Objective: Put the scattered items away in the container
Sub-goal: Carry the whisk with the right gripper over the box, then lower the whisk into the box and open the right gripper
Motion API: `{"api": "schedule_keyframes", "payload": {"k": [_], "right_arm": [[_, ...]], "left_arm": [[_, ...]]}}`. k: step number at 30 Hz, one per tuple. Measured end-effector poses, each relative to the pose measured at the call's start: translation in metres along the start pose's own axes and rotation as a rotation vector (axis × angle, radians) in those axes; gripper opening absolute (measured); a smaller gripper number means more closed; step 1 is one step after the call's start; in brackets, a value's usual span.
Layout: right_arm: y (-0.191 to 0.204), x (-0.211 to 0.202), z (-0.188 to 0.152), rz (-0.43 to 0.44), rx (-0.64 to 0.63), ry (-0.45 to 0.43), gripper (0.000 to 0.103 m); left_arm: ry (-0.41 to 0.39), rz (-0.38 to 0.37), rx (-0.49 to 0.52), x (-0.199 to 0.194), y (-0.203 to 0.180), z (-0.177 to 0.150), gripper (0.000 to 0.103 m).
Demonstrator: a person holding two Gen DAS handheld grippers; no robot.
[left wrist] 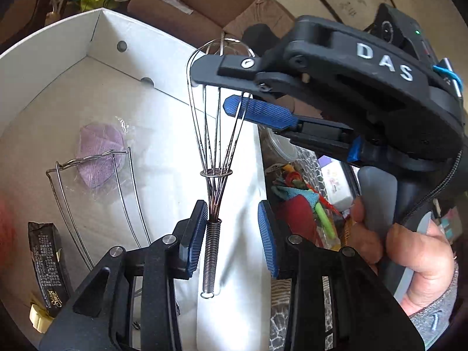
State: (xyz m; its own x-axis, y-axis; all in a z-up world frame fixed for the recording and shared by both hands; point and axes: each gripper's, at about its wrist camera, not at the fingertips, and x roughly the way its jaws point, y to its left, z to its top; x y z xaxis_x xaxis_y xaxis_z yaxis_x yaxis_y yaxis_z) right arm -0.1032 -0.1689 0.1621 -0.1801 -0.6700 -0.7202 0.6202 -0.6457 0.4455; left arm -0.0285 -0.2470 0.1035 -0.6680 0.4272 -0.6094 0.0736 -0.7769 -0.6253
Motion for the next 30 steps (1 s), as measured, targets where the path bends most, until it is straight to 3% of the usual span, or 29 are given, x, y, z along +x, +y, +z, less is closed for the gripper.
{"api": "schedule_keyframes", "payload": {"k": [6, 8, 9, 12, 17, 21, 27, 30], "right_arm": [[0.003, 0.046, -0.001, -0.129, -0.071, 0.126, 0.049], [-0.006, 0.058, -0.004, -0.135, -0.053, 0.169, 0.041], [-0.012, 0.063, -0.004, -0.116, -0.03, 0.188, 0.032], [-0.016, 0.073, -0.005, -0.135, -0.039, 0.222, 0.026], [-0.005, 0.092, -0.008, -0.233, -0.109, 0.284, 0.029], [-0.003, 0.098, -0.015, -0.279, -0.149, 0.296, 0.032], [-0.002, 0.065, -0.015, -0.236, -0.112, 0.179, 0.049], [-0.003, 0.036, -0.015, -0.246, -0.096, 0.097, 0.084]], "left_arm": [[0.083, 0.03, -0.039, 0.01, 0.009, -0.001, 0.039], [0.087, 0.044, -0.057, 0.008, 0.013, -0.002, 0.043], [0.081, 0.06, -0.072, 0.007, 0.017, -0.001, 0.046], [0.053, 0.069, -0.125, -0.003, 0.031, 0.001, 0.048], [-0.004, 0.079, -0.193, -0.021, 0.054, 0.005, 0.057], [-0.045, 0.117, -0.185, -0.034, 0.06, 0.009, 0.062], [-0.134, 0.23, -0.066, -0.054, 0.035, 0.014, 0.083], [-0.144, 0.305, -0.002, -0.059, 0.021, 0.01, 0.088]]}}
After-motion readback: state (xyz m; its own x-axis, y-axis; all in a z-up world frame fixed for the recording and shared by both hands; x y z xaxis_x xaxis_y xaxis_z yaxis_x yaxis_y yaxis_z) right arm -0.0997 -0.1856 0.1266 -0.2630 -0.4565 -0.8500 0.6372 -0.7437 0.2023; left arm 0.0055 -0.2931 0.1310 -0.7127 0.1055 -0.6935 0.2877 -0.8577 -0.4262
